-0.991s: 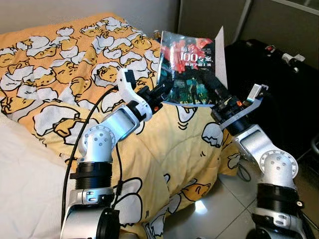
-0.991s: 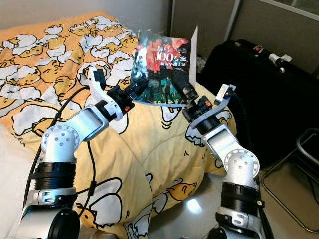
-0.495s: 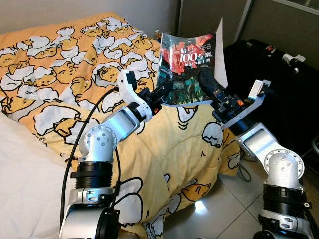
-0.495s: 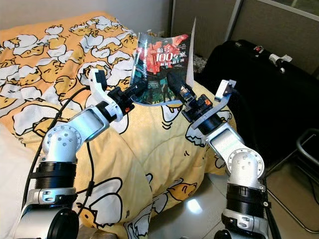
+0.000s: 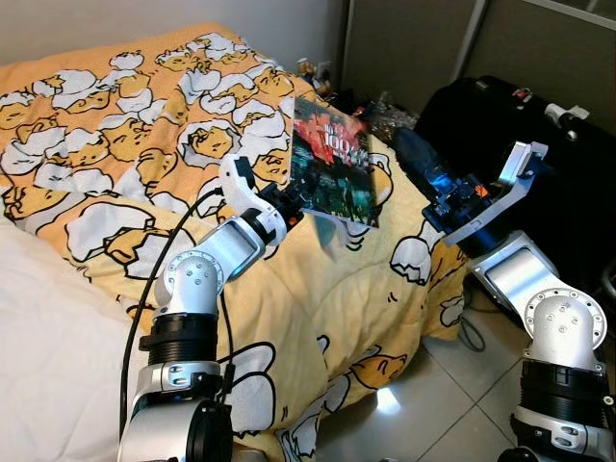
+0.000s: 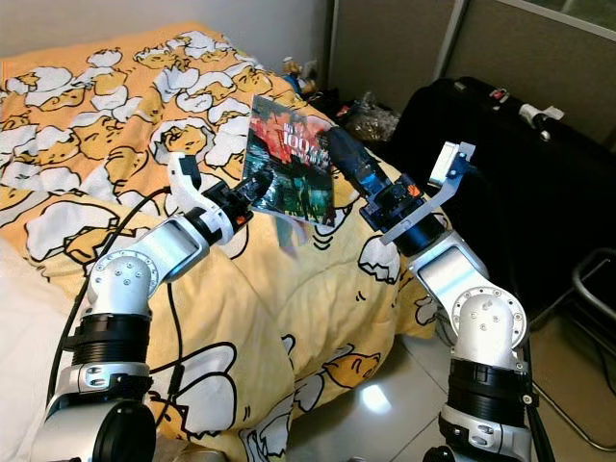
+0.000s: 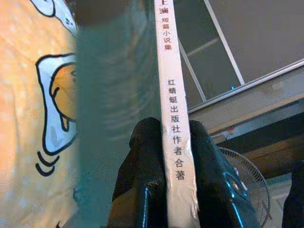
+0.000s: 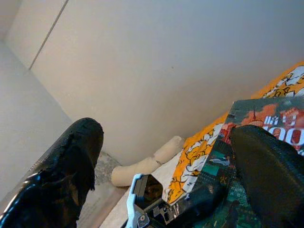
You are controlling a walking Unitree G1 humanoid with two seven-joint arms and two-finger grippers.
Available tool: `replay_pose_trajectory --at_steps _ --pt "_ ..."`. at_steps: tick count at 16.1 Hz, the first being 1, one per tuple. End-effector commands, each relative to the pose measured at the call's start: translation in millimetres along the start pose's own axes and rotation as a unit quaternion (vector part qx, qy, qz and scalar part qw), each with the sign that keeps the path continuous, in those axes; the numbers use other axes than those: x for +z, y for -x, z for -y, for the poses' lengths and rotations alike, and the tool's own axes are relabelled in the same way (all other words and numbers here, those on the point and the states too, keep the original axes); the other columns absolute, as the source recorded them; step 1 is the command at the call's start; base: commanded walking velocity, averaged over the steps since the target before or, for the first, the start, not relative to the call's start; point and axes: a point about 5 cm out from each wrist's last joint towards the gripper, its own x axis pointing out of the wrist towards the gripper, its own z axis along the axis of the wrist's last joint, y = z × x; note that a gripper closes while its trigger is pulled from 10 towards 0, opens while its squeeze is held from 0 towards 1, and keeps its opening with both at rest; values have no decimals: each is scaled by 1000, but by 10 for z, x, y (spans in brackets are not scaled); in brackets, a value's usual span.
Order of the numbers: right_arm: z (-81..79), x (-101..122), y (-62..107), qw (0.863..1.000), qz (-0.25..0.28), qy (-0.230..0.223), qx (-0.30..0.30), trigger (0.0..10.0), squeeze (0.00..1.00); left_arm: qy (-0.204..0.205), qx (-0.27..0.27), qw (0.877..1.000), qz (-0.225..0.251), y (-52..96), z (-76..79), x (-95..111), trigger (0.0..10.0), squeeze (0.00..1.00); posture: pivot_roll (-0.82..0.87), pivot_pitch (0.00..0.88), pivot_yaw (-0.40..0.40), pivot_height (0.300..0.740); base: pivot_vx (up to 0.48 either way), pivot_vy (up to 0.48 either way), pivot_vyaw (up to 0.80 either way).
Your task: Clean up the room
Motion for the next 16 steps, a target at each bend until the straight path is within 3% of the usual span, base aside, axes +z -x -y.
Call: replay_pose_trajectory --at_steps 1,4,6,8,9,12,16 --pt "-18 61 -4 1000 10 10 2 10000 0 -8 -29 999 11 -25 123 65 0 0 22 0 23 740 0 0 0" --pt "64 44 10 999 5 13 -29 10000 0 -14 -45 999 14 -27 174 86 0 0 26 0 20 740 0 0 0" --pt "314 85 96 992 23 9 -122 10000 0 8 -78 997 28 0 257 140 0 0 30 0 17 740 0 0 0" --pt "414 86 150 987 20 12 -158 10000 0 21 -90 995 34 18 272 164 0 0 31 0 18 740 0 0 0" --pt "504 79 217 982 15 11 -189 10000 0 47 -112 992 41 45 305 193 0 0 31 0 18 740 0 0 0" --pt "593 79 295 974 25 5 -224 10000 0 81 -151 985 36 93 365 222 549 0 30 0 20 740 0 0 0" --pt "716 65 325 963 27 9 -269 10000 0 110 -175 978 28 123 396 213 0 0 26 0 23 740 0 0 0"
